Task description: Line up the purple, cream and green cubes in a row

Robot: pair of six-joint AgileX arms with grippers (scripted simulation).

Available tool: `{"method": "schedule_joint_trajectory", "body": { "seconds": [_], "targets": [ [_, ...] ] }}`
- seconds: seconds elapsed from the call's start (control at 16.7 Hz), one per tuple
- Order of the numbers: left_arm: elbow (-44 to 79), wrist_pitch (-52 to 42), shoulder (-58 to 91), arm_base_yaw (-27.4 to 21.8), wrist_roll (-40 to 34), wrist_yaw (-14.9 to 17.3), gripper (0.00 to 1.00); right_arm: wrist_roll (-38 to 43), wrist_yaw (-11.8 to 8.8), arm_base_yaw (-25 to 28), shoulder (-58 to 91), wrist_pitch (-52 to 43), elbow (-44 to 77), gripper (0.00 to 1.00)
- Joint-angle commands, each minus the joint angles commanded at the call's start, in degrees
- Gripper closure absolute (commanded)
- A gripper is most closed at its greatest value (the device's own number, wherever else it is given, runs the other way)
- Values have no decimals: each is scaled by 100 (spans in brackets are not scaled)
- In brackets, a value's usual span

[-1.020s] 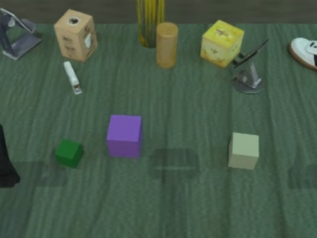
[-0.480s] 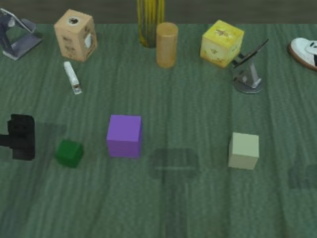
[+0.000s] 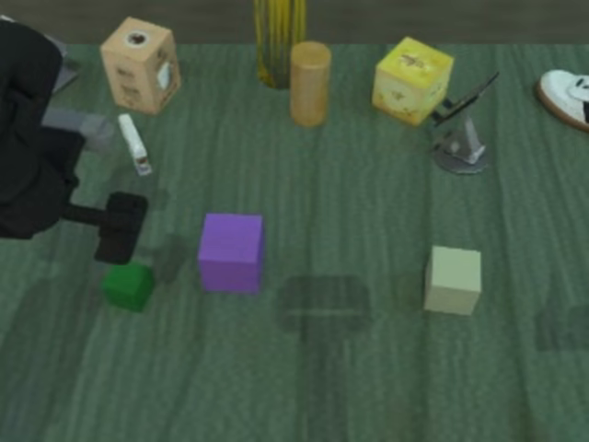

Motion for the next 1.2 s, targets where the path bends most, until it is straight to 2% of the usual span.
{"method": "schedule_joint_trajectory", "body": {
  "seconds": [0.36,0.72,0.96,1.2],
  "targets": [
    [1361,-927,1824,-247,42,-10,0,0,0,0,0,0,0,0],
    [1525,-1026,2015,-275,46,-13,0,0,0,0,0,0,0,0],
    [1379,-789,2120,-257,60,-12,0,0,0,0,0,0,0,0],
    [939,142,2567,-261,66,-10,0,0,0,0,0,0,0,0]
  ]
}}
